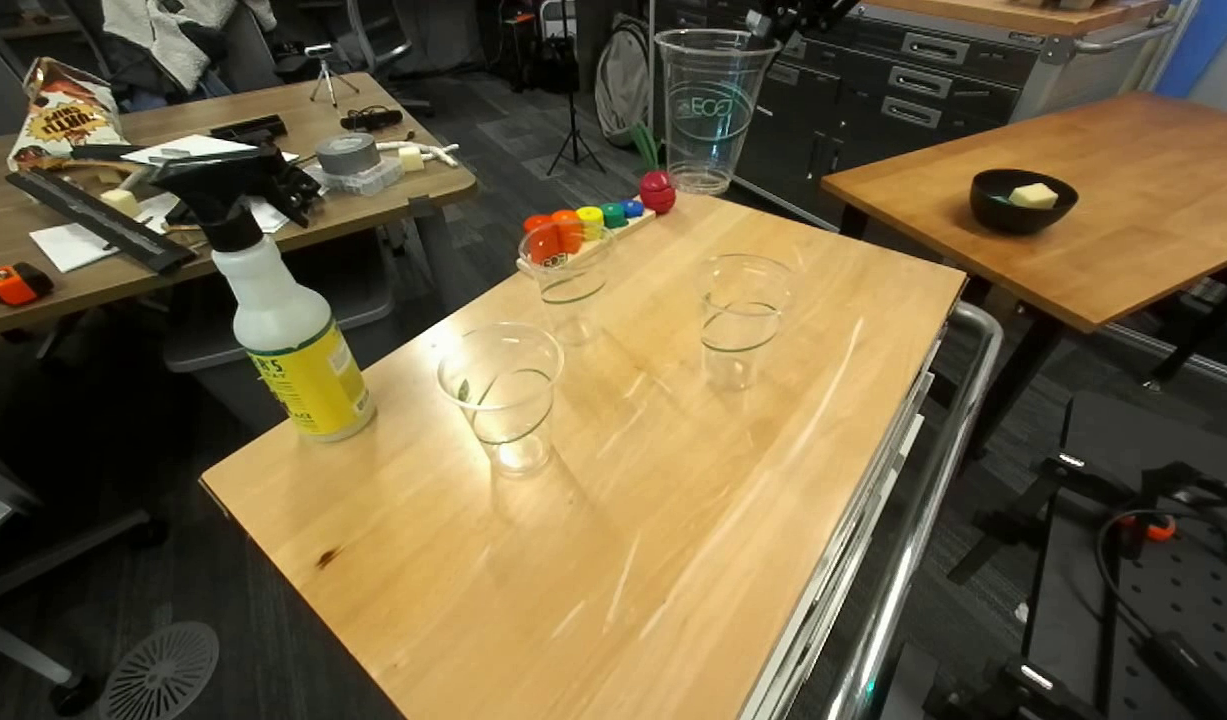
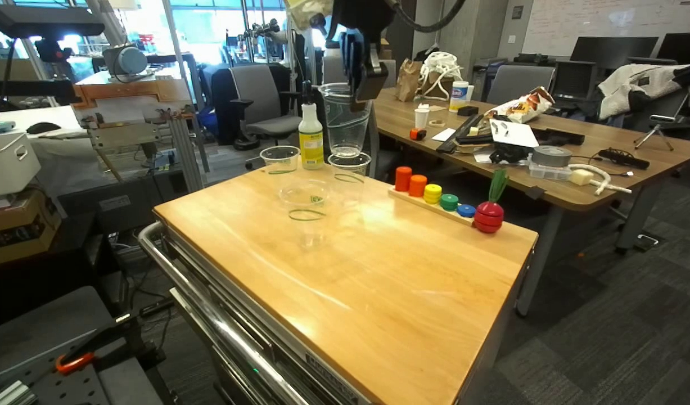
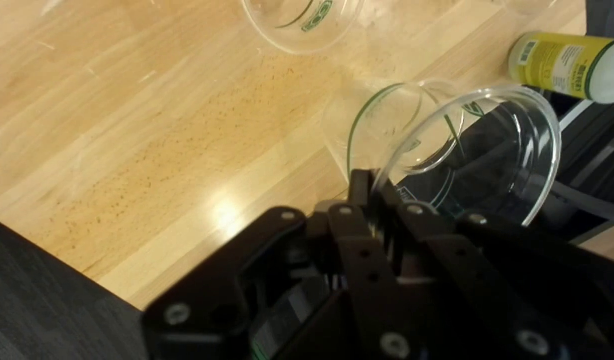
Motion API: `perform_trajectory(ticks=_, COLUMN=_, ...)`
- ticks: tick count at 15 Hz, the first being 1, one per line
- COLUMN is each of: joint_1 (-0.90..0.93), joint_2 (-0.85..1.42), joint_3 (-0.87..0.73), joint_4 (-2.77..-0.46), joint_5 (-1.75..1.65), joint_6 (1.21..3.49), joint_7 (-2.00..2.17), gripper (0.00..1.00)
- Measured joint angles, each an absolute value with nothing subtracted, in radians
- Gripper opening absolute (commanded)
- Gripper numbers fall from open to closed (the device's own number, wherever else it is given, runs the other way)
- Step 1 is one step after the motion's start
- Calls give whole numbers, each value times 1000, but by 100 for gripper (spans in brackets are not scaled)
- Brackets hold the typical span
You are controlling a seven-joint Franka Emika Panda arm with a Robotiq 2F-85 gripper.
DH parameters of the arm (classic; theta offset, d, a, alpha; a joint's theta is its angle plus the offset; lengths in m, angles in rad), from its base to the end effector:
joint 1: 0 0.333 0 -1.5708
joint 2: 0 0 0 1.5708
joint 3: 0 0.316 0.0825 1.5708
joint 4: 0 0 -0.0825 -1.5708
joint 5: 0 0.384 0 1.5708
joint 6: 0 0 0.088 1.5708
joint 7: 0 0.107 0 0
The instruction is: Stack the clear cups into each other
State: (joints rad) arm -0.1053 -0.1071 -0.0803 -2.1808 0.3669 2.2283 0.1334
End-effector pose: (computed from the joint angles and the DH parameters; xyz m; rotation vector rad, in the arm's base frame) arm 0.5217 -0.0875 0.4528 -2.7259 0.7291 -0.2274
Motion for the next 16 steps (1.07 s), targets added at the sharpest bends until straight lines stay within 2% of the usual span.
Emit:
perform_trajectory(ticks=10, joint_1=-66, joint_2=-266, joint_3=-80, joint_4=-2417, joint_5=363, joint_6=2233, joint_7=-33, gripper=1)
perform_trajectory(ticks=16, joint_1=-58, joint_2=-266, joint_3=-80, joint_4=-2485, joint_5=354, joint_6=2335, joint_7=-79, gripper=1)
